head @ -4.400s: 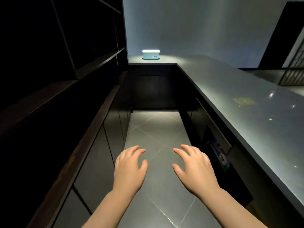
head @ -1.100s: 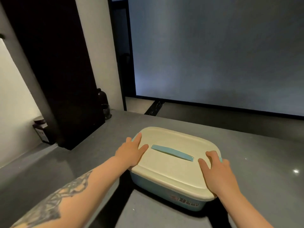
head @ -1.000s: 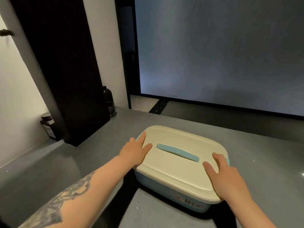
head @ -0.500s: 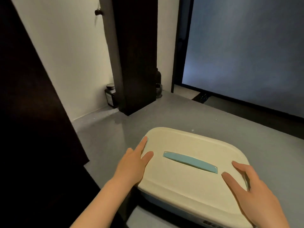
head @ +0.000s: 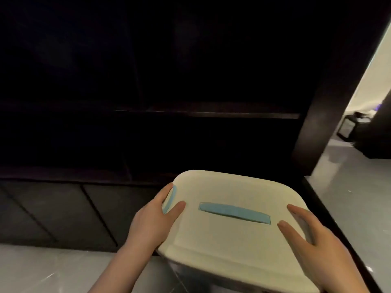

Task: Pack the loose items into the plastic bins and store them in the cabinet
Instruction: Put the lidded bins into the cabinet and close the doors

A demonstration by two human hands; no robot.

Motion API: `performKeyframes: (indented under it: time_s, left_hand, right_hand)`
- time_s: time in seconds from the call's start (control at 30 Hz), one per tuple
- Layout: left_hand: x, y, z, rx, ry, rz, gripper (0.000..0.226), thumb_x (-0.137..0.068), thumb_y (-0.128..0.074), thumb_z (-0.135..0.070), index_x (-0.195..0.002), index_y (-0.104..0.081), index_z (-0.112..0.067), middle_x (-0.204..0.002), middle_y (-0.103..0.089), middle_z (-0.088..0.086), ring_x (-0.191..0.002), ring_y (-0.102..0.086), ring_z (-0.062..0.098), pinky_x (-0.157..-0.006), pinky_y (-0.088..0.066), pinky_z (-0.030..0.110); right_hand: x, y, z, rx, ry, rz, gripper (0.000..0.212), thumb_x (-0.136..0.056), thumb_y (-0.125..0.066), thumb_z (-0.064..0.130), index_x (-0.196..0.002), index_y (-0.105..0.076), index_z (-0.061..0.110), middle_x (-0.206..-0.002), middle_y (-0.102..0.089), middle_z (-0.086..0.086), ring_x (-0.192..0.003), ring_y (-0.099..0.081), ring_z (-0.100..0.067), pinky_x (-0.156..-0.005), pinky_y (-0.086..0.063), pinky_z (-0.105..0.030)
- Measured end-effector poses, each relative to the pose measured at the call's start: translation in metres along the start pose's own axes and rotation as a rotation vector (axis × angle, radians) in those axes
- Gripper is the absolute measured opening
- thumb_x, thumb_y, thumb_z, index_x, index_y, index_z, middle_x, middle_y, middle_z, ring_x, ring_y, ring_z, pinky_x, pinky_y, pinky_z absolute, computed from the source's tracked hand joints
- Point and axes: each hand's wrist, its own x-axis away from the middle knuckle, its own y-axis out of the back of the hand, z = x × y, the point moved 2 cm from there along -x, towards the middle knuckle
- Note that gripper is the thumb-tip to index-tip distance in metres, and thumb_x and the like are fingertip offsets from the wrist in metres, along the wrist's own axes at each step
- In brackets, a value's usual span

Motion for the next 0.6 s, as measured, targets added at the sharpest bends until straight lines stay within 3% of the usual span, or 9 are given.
performKeyframes:
  time_s: [0.07, 0.17, 0.3, 0.43, 0.6]
  left_hand:
    - [0.024, 0.061, 0.048, -0.021, 0.112, -0.117, 0.06, -0.079, -0.055, -0.063, -0.135, -0.033, -0.053, -0.123, -0.058, -0.015, -0.109, -0.057, 0.017, -0.082, -0.044, 0.032]
    - [0.066, 0.14, 0.114, -0.02, 0.248, -0.293, 0.06, -0.079, -0.058, -0.06, -0.134, -0.037, -0.049, -0.126, -0.055, -0.015, -0.11, -0.055, 0.017, -0.087, -0.045, 0.035]
    - [0.116, 0.218, 0.182, -0.013, 0.403, -0.504, 0.056, -0.08, -0.061, -0.056, -0.132, -0.042, -0.046, -0.115, -0.055, -0.009, -0.093, -0.051, 0.016, -0.075, -0.04, 0.033]
    - [0.147, 0.266, 0.231, -0.004, 0.541, -0.675, 0.053, -0.08, -0.06, -0.056, -0.129, -0.043, -0.048, -0.105, -0.056, -0.006, -0.089, -0.052, 0.017, -0.072, -0.04, 0.033]
    - [0.159, 0.302, 0.277, -0.007, 0.685, -0.845, 0.051, -0.079, -0.063, -0.053, -0.127, -0.047, -0.044, -0.114, -0.061, -0.006, -0.092, -0.056, 0.017, -0.074, -0.042, 0.032]
  right_hand:
    - [0.009, -0.048, 0.049, 0.027, 0.114, 0.082, 0.056, -0.075, -0.045, 0.073, -0.129, -0.035, 0.057, -0.118, -0.056, 0.006, -0.087, -0.044, -0.008, -0.079, -0.04, -0.031]
    - [0.026, -0.115, 0.122, 0.004, 0.278, 0.229, 0.059, -0.075, -0.045, 0.073, -0.131, -0.032, 0.058, -0.127, -0.052, 0.007, -0.095, -0.048, -0.011, -0.079, -0.038, -0.031]
    - [0.05, -0.19, 0.208, -0.035, 0.465, 0.43, 0.057, -0.076, -0.05, 0.07, -0.13, -0.037, 0.057, -0.127, -0.054, 0.005, -0.112, -0.053, -0.021, -0.081, -0.041, -0.034]
    - [0.06, -0.252, 0.29, -0.07, 0.63, 0.574, 0.059, -0.072, -0.052, 0.072, -0.127, -0.038, 0.058, -0.123, -0.055, 0.009, -0.112, -0.052, -0.018, -0.087, -0.043, -0.036]
    - [0.065, -0.33, 0.382, -0.089, 0.822, 0.647, 0.058, -0.069, -0.055, 0.072, -0.124, -0.042, 0.058, -0.119, -0.056, 0.011, -0.111, -0.053, -0.015, -0.086, -0.048, -0.035]
